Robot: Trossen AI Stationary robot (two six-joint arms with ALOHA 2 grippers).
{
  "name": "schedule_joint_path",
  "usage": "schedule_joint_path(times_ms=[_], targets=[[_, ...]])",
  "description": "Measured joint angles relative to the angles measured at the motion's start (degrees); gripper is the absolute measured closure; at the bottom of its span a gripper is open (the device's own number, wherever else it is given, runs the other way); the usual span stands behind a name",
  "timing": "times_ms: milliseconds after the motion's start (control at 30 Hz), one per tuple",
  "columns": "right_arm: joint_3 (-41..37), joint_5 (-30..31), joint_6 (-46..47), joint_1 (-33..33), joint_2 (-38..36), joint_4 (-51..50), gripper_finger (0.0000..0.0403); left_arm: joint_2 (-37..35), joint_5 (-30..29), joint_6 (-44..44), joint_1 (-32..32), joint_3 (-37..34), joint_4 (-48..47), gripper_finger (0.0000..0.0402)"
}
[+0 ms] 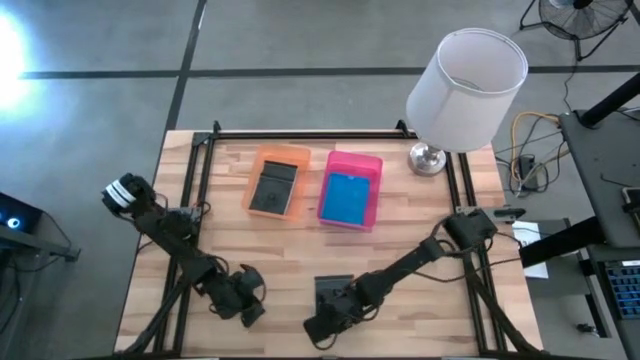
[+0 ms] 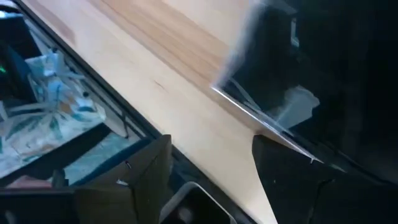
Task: Pick & place jewel cases by type
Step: Put the black CD case into the orange bin
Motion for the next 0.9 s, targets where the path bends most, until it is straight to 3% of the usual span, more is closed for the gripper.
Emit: schedule_joint_path(times_ms=[100, 267, 433, 500, 667, 767, 900], targets=[[4.3, 4.1, -3.2, -2.0, 2.1, -1.1, 0.0179, -2.8, -2.5, -3.2, -2.3, -3.3, 0.3, 0.028], [11.7, 18.6, -11.6, -7.5, 3.6, -10.9, 0.0179, -6.3, -10.4, -7.9, -5.5, -6.5, 0.1, 0.028], [16.4, 18.3, -20.0, -9.7, 0.9, -12.4, 0.0179, -7.8, -12.1, -8.1, -6.0, -7.2, 0.5, 0.028], [18.5, 18.2, -20.1, -9.5, -1.0, -18.3, 0.0179, -7.8, -13.2, -8.1, -6.0, -7.1, 0.6, 0.028], [20.2, 19.8, -13.8, -7.5, -2.0, -41.7, 0.0179, -7.4, -18.3, -8.5, -4.8, -6.0, 0.9, 0.028], [18.0, 17.9, -7.9, -4.4, -3.3, -45.5, 0.0181, -7.6, -18.9, -7.8, -1.6, -5.7, 0.9, 0.028], [13.4, 17.8, 5.2, -0.4, -5.4, -45.0, 0.019, -8.0, -12.0, -1.0, 6.7, -5.2, 1.7, 0.028]])
